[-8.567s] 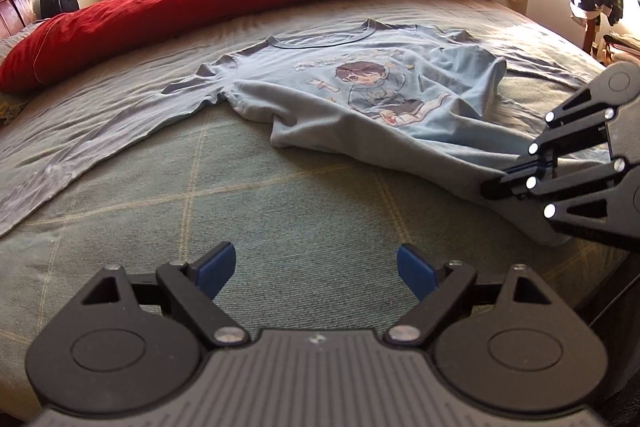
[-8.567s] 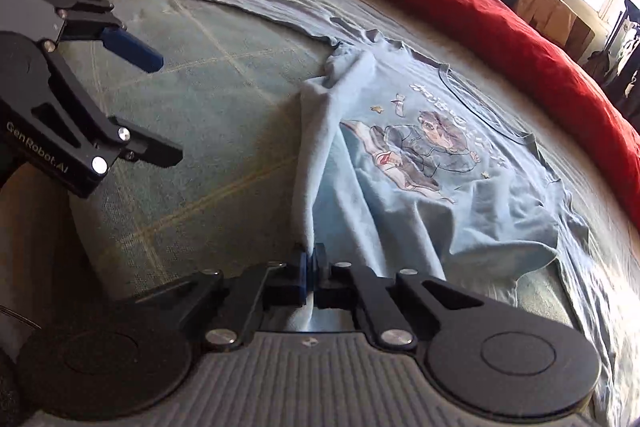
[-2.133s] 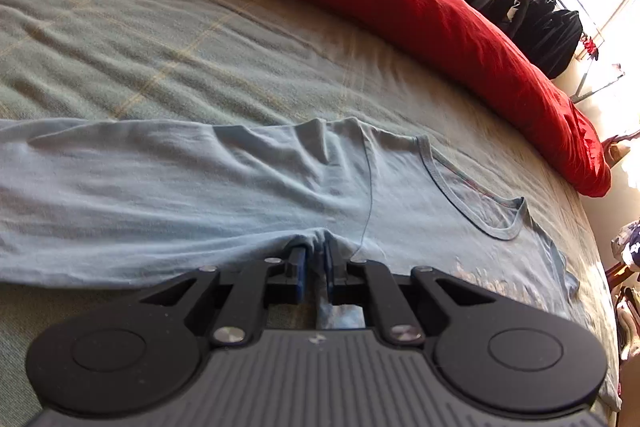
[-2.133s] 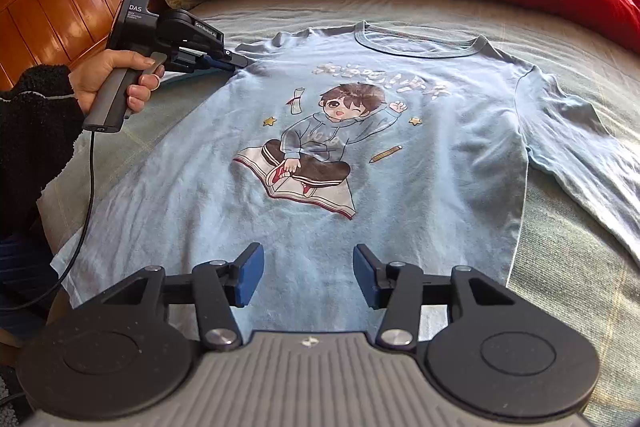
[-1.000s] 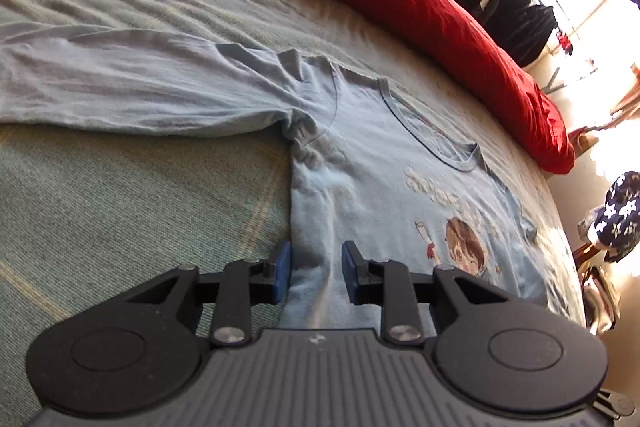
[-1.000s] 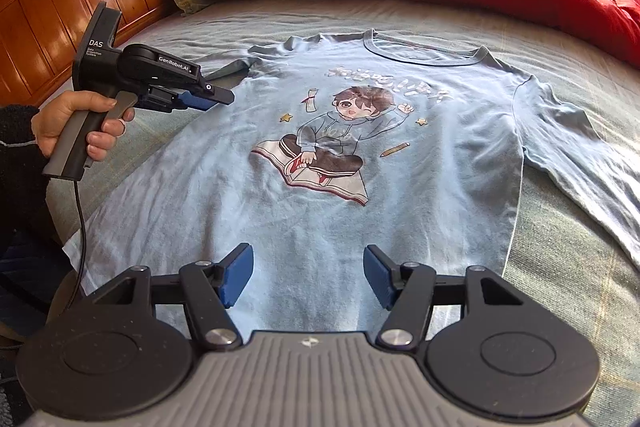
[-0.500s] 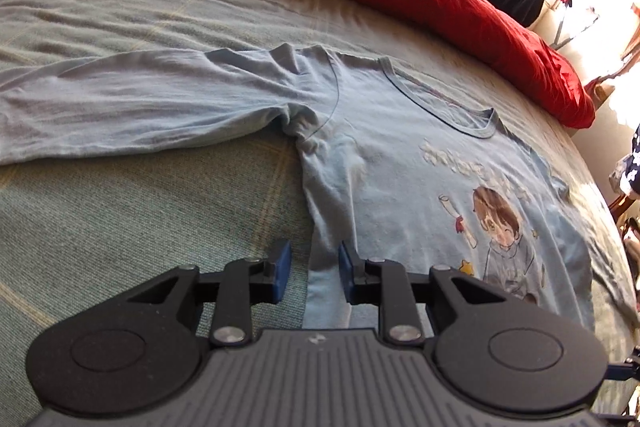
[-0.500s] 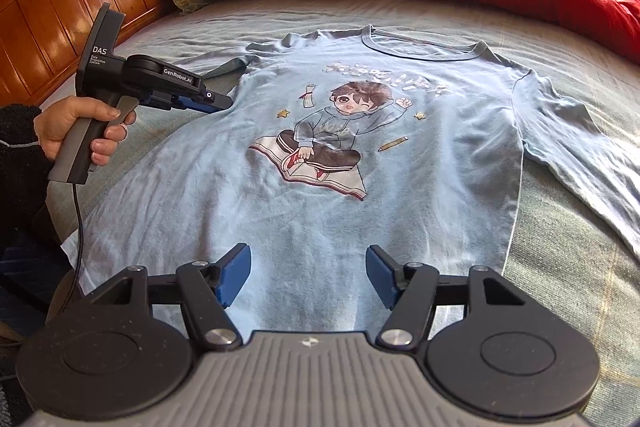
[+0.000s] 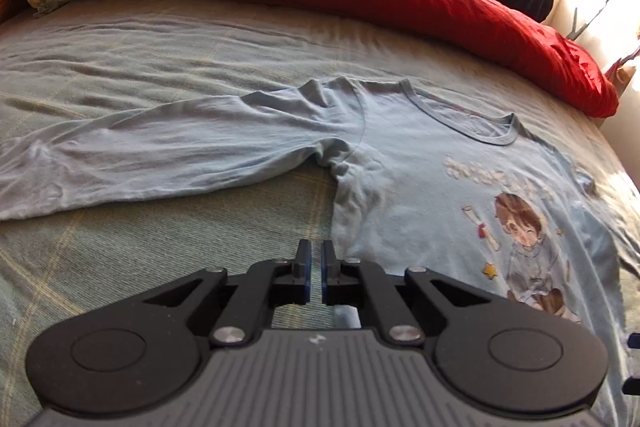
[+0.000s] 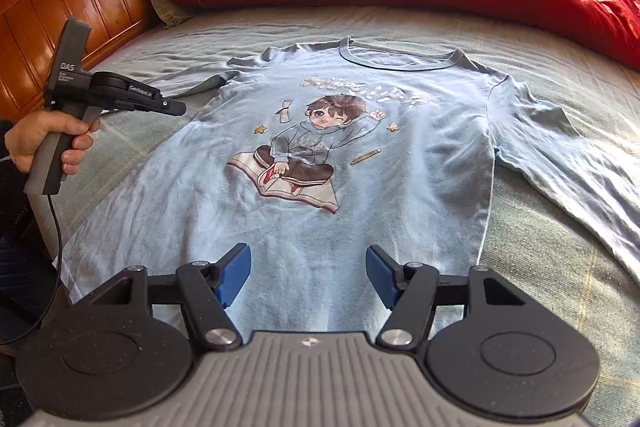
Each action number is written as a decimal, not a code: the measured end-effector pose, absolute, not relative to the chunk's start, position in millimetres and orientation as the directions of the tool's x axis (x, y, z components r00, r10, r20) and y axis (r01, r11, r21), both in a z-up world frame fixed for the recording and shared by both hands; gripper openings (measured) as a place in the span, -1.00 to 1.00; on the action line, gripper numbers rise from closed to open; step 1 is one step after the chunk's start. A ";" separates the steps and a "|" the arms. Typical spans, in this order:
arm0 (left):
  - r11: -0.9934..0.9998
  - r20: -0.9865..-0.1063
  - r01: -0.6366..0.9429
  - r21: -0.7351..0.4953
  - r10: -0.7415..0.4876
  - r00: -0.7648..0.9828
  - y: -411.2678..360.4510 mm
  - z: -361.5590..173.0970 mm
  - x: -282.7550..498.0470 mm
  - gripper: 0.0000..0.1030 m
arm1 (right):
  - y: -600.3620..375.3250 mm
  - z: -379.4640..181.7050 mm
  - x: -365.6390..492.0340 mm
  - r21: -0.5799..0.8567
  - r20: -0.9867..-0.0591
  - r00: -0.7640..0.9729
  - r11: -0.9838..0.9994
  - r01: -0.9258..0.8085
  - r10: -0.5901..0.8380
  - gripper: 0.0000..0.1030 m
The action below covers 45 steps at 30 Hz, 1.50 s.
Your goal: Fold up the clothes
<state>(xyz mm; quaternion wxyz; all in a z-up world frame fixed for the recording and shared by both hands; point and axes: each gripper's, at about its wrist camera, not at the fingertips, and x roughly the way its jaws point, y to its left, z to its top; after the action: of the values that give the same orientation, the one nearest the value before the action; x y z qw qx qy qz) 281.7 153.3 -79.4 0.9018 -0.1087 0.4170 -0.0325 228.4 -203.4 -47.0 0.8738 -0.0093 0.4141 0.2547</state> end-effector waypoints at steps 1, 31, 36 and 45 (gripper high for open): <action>0.966 -0.738 -0.007 -0.258 -0.192 0.647 150.4 -77.8 279.2 -0.89 | -206.4 -47.9 233.9 0.204 -0.724 0.535 0.875 -0.439 0.437 0.40; 0.947 -0.784 0.195 -0.254 -0.320 0.532 99.2 -95.9 303.4 -0.15 | -347.0 -119.7 349.5 0.847 -0.494 0.610 0.501 0.178 0.619 0.49; 0.951 -0.786 0.200 -0.235 -0.307 0.536 96.5 -95.0 302.0 -0.11 | -353.5 -119.9 358.9 0.840 -0.461 0.716 0.517 0.162 0.524 0.49; 0.959 -0.801 0.218 -0.181 -0.272 0.533 92.1 -83.5 299.8 -0.10 | -343.5 -92.6 351.8 0.724 -0.594 0.639 0.671 0.159 0.489 0.51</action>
<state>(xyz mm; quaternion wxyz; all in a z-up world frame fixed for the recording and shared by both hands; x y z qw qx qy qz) 299.8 92.1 -83.5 0.8750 -0.0292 0.4624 -0.1403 351.8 -343.5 -92.6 0.8156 0.3928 0.4127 0.1012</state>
